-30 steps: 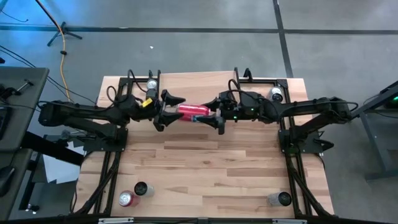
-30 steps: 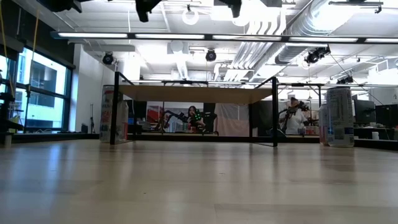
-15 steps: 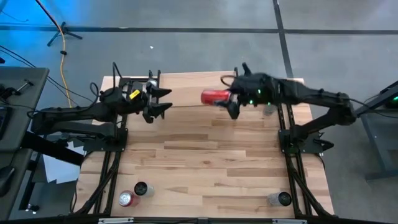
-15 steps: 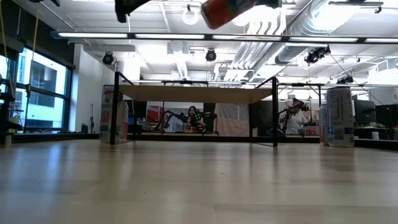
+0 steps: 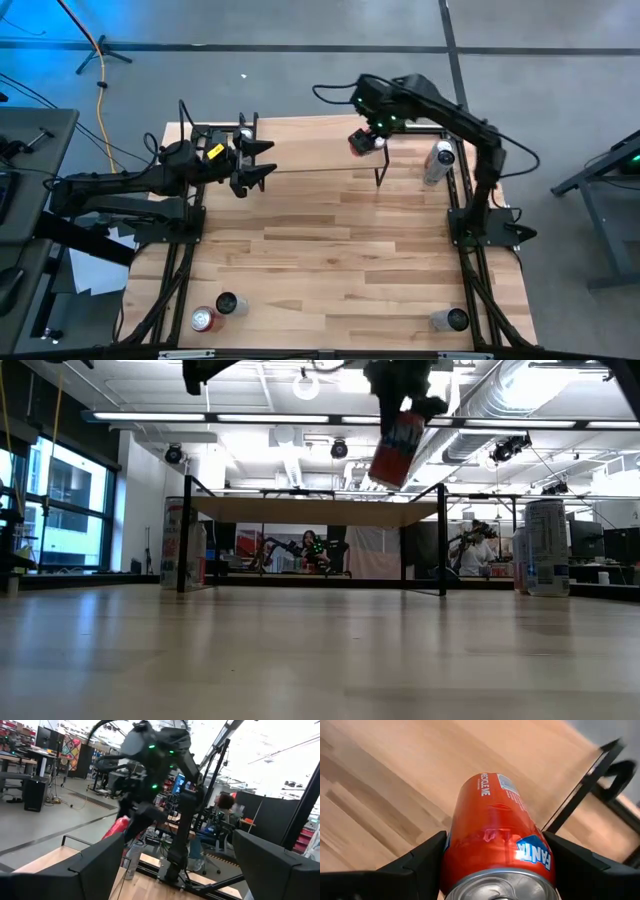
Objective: Place canned beverage on shelf
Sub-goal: Put the top orange soda can on the shelf
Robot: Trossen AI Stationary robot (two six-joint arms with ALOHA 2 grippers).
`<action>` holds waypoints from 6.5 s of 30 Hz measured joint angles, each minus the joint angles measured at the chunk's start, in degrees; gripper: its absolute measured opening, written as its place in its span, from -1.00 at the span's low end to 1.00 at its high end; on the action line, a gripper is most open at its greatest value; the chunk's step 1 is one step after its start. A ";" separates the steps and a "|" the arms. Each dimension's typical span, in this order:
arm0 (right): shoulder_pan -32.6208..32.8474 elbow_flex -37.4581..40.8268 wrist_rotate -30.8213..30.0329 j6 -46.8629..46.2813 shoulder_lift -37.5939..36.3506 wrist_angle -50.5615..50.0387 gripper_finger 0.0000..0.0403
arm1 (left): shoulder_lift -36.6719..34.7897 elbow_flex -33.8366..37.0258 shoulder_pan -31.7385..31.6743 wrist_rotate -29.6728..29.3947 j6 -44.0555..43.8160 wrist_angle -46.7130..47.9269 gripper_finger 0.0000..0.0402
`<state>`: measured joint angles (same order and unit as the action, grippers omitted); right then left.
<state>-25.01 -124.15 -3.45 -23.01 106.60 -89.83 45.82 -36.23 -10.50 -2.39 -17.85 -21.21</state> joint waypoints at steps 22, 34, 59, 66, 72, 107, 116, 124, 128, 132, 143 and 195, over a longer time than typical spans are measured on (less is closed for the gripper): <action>-3.13 -1.03 6.49 -1.03 4.49 -0.17 0.39 | 0.35 0.02 0.02 -0.10 -0.41 -0.30 0.69; -3.13 -1.01 6.82 -0.08 4.49 -0.19 0.39 | 22.08 -10.23 -1.55 -5.52 8.26 11.46 0.45; -3.09 -0.92 6.55 -0.98 4.46 -0.63 0.39 | 58.29 -28.65 -9.95 0.50 12.05 -5.18 -1.00; -3.13 -0.92 6.53 -0.99 4.42 -0.52 0.39 | 58.69 -29.18 -9.92 0.44 12.07 -5.33 -1.00; -3.09 -0.92 4.90 -0.96 4.42 -0.26 0.45 | 58.71 -29.18 -9.94 0.31 12.05 -5.31 -1.00; -9.35 -1.10 4.78 8.20 -3.64 4.64 0.62 | 37.92 -29.27 -18.78 -0.93 15.61 19.42 -1.00; -6.45 0.44 1.08 10.00 -14.33 4.79 0.58 | 25.58 -29.27 -18.30 10.43 15.76 29.31 -1.00; 2.32 20.57 -6.84 3.73 -31.34 13.32 0.13 | 14.79 -27.38 -12.59 13.86 13.51 33.24 -1.00; 7.89 37.37 -7.51 -3.29 -42.03 24.32 -0.21 | 8.67 -19.88 -8.57 12.34 8.73 24.03 -1.00; 13.67 51.77 -7.66 -8.72 -49.74 37.53 -0.56 | 1.89 -10.34 -4.68 6.37 4.03 15.42 -1.00; 26.38 67.67 -29.97 -18.97 -42.16 59.68 -0.99 | -6.99 -0.13 -0.24 2.93 1.90 9.21 -1.00; 10.17 56.06 -39.90 -24.91 -21.89 58.31 -1.00 | -6.95 -0.13 -0.28 3.02 -4.68 9.84 -0.98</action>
<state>-14.84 -68.10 -43.34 -47.92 84.71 -31.51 38.87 -36.36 -10.79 0.63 -22.52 -11.38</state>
